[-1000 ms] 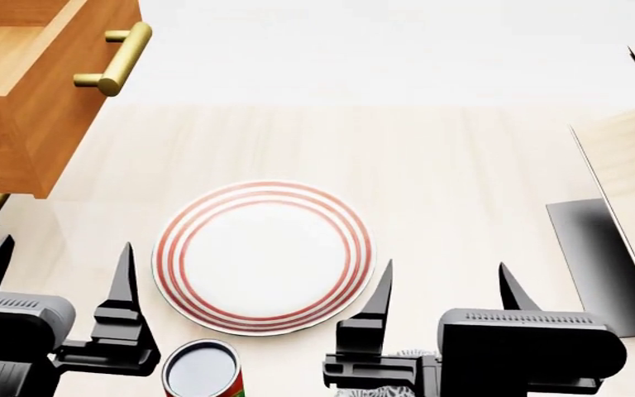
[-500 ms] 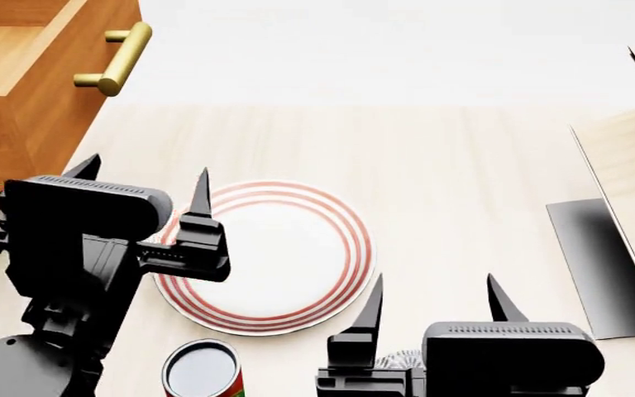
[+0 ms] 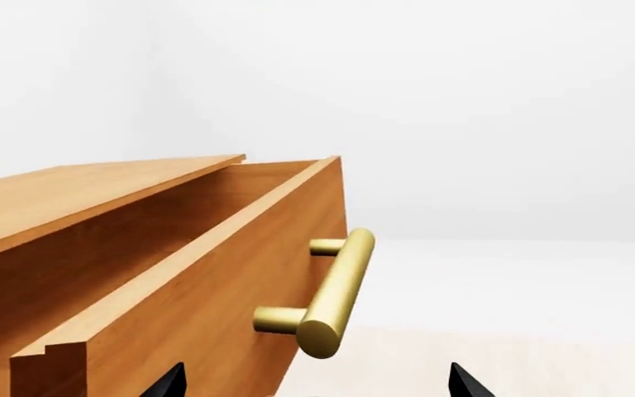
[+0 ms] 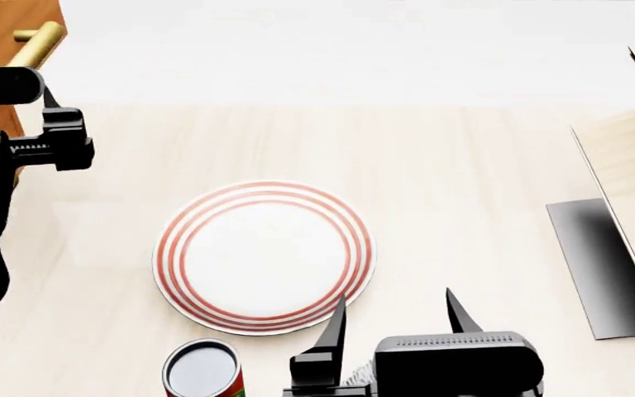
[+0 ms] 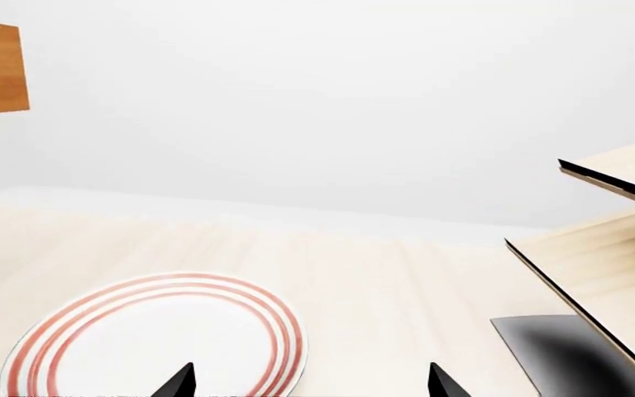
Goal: Close the top drawer of the cabinet.
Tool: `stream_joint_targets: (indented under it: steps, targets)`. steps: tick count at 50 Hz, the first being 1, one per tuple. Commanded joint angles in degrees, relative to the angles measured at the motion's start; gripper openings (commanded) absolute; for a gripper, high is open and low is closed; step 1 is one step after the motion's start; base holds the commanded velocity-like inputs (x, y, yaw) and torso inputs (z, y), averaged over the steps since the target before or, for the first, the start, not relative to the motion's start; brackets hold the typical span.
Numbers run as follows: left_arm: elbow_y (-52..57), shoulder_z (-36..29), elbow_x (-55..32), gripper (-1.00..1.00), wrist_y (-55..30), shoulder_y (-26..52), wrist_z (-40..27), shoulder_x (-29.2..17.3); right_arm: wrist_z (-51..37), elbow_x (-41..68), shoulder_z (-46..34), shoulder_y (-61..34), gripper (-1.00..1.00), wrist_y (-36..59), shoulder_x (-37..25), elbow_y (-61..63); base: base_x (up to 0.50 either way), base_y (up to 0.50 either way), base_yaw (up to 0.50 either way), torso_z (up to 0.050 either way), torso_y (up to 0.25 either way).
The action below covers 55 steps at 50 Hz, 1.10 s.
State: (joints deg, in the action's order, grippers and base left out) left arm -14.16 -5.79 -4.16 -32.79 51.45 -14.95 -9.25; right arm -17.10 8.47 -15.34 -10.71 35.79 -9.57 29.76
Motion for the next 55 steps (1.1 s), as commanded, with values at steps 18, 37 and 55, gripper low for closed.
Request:
stream_joint_targets:
  steps: [18, 37, 55]
  targets:
    - [-12.3, 5.3, -4.2, 1.00, 4.6, 6.2, -5.0, -6.2, -1.1, 0.5, -1.5, 0.2, 1.00, -0.3, -0.5, -0.5, 0.00, 0.00, 0.00, 0.000, 0.000]
    - [-16.5, 8.2, -3.6, 1.00, 5.6, 8.1, -8.5, -9.1, -1.6, 1.1, -1.9, -0.1, 1.00, -1.0, -0.8, -1.9, 0.00, 0.00, 0.00, 0.000, 0.000]
    - [-16.2, 7.8, -3.8, 1.00, 5.7, 7.7, -8.2, -9.1, -2.0, 1.8, -2.2, -0.2, 1.00, -1.1, -1.3, -1.8, 0.00, 0.00, 0.00, 0.000, 0.000]
